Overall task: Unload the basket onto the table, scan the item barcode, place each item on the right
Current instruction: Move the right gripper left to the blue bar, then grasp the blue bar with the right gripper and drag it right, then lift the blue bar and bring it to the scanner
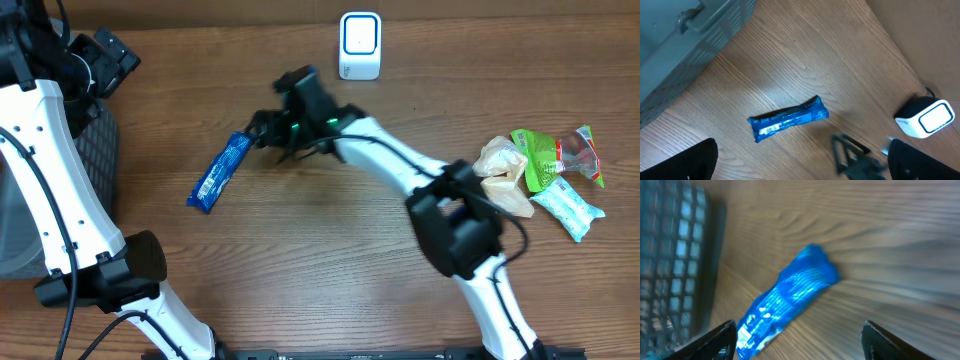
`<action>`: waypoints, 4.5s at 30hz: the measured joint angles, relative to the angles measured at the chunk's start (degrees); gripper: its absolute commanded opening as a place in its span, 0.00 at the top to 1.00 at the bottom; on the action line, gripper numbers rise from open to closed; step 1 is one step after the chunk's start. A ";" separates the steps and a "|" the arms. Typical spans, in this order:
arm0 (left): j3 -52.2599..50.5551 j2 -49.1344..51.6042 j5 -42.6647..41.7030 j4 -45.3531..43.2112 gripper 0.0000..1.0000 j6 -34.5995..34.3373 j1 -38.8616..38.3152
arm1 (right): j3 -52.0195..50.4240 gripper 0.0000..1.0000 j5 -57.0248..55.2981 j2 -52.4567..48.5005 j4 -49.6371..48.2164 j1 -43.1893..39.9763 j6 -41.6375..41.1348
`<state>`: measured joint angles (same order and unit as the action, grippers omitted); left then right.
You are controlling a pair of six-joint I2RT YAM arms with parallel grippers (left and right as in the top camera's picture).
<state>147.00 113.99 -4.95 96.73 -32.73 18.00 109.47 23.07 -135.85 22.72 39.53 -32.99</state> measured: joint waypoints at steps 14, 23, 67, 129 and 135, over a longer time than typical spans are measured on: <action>0.00 0.00 0.00 -0.02 0.00 0.00 0.00 | 12.83 0.28 -8.59 -11.30 1.42 7.87 13.92; 0.00 0.00 0.00 -0.02 0.00 0.00 0.00 | 13.05 0.39 -19.56 -12.66 2.16 8.24 15.04; 0.00 0.00 -0.02 -0.02 0.00 0.00 -0.02 | 12.39 0.04 10.60 -5.22 53.44 -20.22 52.70; 0.00 0.00 0.00 -0.02 0.00 0.00 -0.02 | 19.37 0.96 41.16 11.50 62.88 -36.83 43.82; 0.00 0.00 0.00 -0.04 0.00 0.00 -0.02 | 19.37 0.96 43.76 11.50 59.84 -39.12 40.92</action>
<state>147.00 113.99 -4.95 96.68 -32.73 17.98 128.84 66.83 -124.36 82.56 0.40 7.92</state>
